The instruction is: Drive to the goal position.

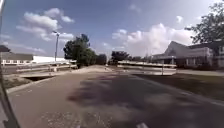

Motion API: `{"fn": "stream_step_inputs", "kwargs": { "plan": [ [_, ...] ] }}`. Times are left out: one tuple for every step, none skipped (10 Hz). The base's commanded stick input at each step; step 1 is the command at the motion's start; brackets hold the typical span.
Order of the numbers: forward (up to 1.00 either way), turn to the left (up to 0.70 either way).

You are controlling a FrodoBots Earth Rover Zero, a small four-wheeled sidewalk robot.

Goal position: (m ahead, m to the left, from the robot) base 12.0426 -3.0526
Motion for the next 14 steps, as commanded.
{"fn": "stream_step_inputs", "kwargs": {
  "plan": [
    [0.70, 0.00],
    [0.70, 0.00],
    [0.70, 0.00],
    [0.70, 0.00],
    [0.70, 0.00],
    [0.70, 0.00],
    [0.70, 0.00],
    [0.70, 0.00],
    [0.70, -0.29],
    [0.70, -0.35],
    [0.70, -0.35],
    [0.70, -0.35],
    [0.70, -0.32],
    [0.70, -0.21]
  ]
}}
